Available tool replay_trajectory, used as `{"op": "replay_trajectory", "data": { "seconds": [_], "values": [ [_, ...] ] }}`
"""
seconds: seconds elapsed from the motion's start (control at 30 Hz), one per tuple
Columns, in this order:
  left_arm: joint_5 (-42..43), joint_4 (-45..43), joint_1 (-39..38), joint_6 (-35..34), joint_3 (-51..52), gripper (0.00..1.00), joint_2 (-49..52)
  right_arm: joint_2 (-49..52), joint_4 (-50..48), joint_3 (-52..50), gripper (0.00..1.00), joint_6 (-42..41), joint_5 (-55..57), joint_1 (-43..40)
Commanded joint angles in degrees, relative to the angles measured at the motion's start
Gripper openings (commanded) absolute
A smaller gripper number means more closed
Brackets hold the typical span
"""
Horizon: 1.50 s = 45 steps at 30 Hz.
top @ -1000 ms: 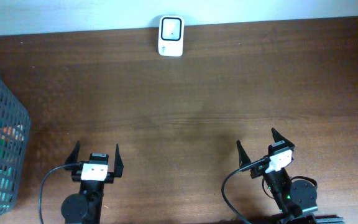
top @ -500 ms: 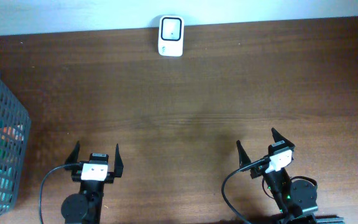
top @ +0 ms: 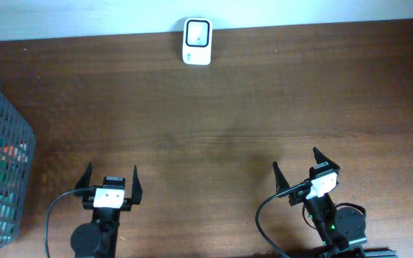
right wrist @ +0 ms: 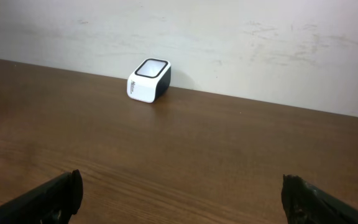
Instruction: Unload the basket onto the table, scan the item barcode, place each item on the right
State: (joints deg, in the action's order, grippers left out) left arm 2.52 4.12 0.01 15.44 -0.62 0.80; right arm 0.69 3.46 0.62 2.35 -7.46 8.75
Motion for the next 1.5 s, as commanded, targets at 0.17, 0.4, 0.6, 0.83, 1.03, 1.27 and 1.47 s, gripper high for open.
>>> {"op": "replay_trajectory", "data": {
  "seconds": [0.17, 0.4, 0.6, 0.83, 1.03, 1.27, 1.47],
  "values": [
    [-0.44, 0.48, -0.28, 0.50, 0.09, 0.99, -0.44, -0.28, 0.26, -0.31, 0.98, 0.22, -0.72, -0.24],
    [-0.44, 0.50, -0.28, -0.90, 0.09, 0.99, -0.44, -0.28, 0.26, -0.31, 0.98, 0.22, -0.74, -0.24],
    [-0.44, 1.36, -0.26, -8.81, -2.32, 0.99, -0.39, -0.28, 0.26, -0.31, 0.98, 0.22, -0.74, -0.24],
    [0.94, 8.87, -0.26, -8.79, -20.37, 0.99, 11.69, -0.28, 0.26, -0.31, 0.98, 0.22, -0.72, -0.24],
    [6.97, 15.74, -0.26, -8.79, -40.44, 0.99, 32.15, -0.28, 0.26, -0.31, 0.98, 0.22, -0.74, -0.24],
    [11.65, 41.42, -0.22, -9.44, -77.48, 0.99, 59.28, -0.28, 0.26, -0.31, 0.99, 0.22, -0.74, -0.24],
    [11.65, 62.62, 1.07, -9.42, -110.49, 0.99, 77.24, -0.28, 0.26, -0.31, 0.98, 0.22, -0.74, -0.24]
  ]
}}
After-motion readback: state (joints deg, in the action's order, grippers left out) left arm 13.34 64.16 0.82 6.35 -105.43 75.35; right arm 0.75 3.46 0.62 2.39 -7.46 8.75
